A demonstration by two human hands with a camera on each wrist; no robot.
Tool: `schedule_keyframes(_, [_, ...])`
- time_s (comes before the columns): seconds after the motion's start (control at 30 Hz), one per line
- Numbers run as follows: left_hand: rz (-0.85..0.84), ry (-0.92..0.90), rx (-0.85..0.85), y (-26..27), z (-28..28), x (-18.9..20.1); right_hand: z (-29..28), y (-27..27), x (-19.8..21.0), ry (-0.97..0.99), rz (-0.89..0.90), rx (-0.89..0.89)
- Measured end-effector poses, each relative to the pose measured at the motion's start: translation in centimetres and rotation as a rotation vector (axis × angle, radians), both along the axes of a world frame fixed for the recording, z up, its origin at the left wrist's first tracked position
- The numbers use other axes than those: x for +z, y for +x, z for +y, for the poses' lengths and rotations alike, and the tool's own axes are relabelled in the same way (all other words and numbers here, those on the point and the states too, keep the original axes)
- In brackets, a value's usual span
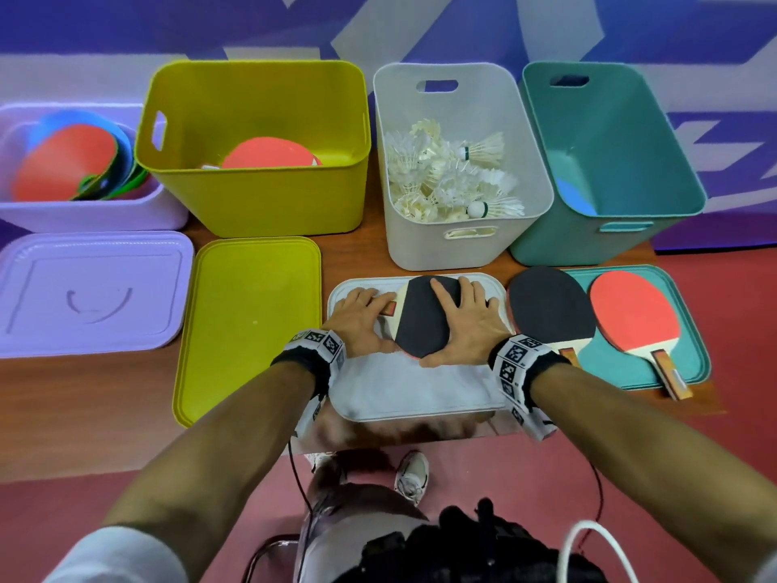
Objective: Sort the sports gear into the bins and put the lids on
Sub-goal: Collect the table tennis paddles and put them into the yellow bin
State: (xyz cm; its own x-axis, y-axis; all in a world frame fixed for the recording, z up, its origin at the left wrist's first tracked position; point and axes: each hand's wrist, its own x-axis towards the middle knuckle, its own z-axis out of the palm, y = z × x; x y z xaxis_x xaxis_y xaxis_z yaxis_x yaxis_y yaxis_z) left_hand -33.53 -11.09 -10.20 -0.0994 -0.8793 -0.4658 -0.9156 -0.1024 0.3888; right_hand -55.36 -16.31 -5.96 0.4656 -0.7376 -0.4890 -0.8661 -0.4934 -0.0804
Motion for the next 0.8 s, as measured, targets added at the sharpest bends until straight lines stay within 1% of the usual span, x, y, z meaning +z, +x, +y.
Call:
schedule_keyframes(0.1, [-0.050,-0.066,0.033,0.5,1.9,2.1,0.9,1.0,0.7,-0.010,-0.015,0.040])
schedule_keyframes(0.2, [-0.079,-0.104,0.128,2.2,4.4,4.0,2.0,4.1,1.8,-0.019,-0.039,0.120])
schedule_keyframes(0.3, [-0.101,-0.144,0.213,5.5,7.6,6.0,3.2,8.1,3.2,-0.074,-0.098,0.224])
schedule_keyframes(0.47, [-0.181,-0.277,0.279,11.3,11.3,9.4,3.6,14.4,6.1,-0.181,-0.199,0.369])
schedule_keyframes(0.63, [-0.241,-0.335,0.338,15.6,11.0,12.7,1.6,19.3,9.2,-0.236,-0.242,0.445])
schedule_keyframes(0.8, [-0.225,-0.414,0.318,19.0,7.5,15.1,-1.6,22.2,11.8,-0.287,-0.247,0.428])
